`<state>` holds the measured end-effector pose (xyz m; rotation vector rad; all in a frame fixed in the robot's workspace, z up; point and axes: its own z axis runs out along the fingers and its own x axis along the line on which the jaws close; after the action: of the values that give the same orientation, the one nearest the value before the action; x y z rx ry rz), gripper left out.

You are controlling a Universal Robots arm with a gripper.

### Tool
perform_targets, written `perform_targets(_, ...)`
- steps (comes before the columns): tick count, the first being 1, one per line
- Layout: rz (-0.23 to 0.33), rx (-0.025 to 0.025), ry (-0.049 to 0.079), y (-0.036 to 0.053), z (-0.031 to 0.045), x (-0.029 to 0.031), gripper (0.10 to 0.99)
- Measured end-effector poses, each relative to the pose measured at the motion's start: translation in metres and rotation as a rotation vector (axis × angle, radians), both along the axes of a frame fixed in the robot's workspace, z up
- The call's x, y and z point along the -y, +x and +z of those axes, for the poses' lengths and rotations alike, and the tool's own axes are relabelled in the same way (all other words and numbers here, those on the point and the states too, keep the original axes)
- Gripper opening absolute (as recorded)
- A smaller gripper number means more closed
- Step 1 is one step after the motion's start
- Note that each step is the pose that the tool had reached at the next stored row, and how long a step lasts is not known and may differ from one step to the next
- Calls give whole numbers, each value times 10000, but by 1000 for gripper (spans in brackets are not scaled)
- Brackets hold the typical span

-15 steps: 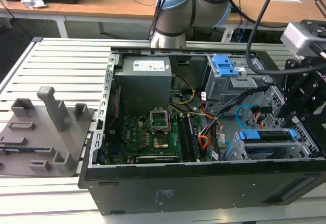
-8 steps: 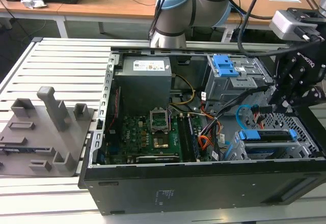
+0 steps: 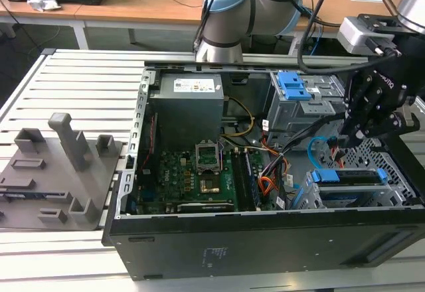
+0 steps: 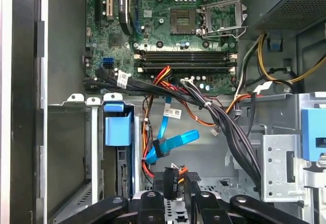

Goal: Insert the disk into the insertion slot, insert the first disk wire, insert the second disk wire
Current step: 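Insert the first disk wire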

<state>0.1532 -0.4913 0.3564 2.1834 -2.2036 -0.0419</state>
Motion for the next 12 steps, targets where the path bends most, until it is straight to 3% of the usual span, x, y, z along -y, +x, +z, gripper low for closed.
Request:
perform_targets(4, -2, 0, -128, -3, -33, 0, 302)
perform_targets(8, -1, 0, -129, -3, -34, 0, 302)
perform_targets(9, -1, -1, -129, -3, -34, 0, 286)
perform_targets(11, -1, 0, -128, -3, -34, 0, 169)
perform_targets(12, -2, -1, -129, -3, -34, 0, 169)
